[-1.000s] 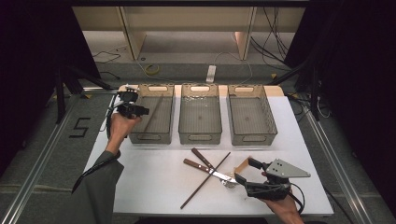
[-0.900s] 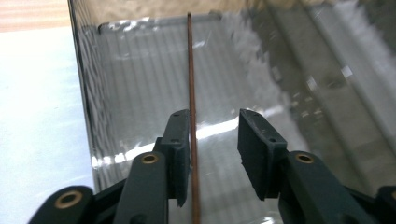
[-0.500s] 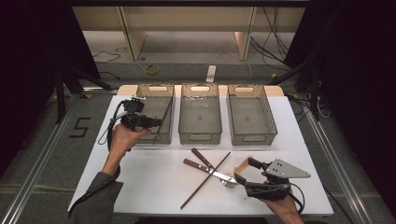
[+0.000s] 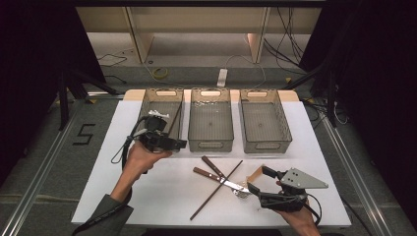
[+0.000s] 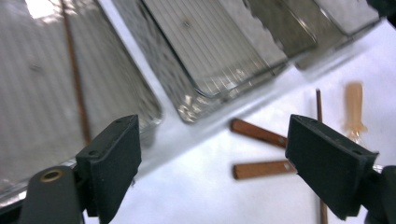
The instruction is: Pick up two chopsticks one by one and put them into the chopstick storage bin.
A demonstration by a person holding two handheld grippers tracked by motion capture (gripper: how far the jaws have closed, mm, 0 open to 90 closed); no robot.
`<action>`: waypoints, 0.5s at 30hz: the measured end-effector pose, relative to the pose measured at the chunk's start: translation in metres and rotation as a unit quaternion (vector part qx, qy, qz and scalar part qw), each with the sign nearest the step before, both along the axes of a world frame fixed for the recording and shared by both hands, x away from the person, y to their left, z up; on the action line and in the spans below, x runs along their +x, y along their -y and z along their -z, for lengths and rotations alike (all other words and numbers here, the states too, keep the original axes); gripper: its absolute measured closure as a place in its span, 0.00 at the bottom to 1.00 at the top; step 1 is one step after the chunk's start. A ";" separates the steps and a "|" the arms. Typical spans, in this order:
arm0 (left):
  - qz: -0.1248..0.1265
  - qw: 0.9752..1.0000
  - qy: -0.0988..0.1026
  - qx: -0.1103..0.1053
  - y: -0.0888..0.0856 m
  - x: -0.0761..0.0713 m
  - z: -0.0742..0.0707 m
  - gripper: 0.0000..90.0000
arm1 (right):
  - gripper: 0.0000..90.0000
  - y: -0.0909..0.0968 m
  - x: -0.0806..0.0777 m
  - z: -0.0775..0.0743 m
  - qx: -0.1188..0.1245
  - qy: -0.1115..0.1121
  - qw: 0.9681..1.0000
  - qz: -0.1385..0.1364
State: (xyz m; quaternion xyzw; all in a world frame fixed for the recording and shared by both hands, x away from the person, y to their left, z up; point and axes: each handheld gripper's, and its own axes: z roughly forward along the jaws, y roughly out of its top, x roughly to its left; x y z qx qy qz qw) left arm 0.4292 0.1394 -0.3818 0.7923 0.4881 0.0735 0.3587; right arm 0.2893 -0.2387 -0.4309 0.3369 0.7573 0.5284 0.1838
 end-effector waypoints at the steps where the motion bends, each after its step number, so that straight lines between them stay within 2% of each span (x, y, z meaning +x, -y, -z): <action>1: 0.001 1.000 -0.002 0.002 0.003 -0.002 0.001 0.20 | 0.29 0.000 0.000 0.000 0.000 0.000 1.000 0.000; 4: 0.012 1.000 -0.008 0.012 0.014 -0.010 0.006 0.19 | 0.29 0.000 0.000 0.000 -0.002 0.002 1.000 -0.001; 6: 0.029 0.999 -0.013 0.026 0.023 -0.019 0.011 0.19 | 0.29 0.000 0.000 0.000 0.000 0.002 1.000 0.000; 11: 0.050 0.998 -0.026 0.039 0.037 -0.032 0.022 0.18 | 0.29 -0.001 0.000 0.000 -0.003 0.001 1.000 -0.003; 13: 0.058 0.997 -0.031 0.039 0.042 -0.037 0.025 0.18 | 0.29 0.000 0.000 0.000 -0.002 0.000 1.000 -0.001; 15: 0.065 0.997 -0.037 0.029 0.045 -0.040 0.026 0.18 | 0.29 0.000 0.000 0.000 -0.003 -0.001 1.000 0.001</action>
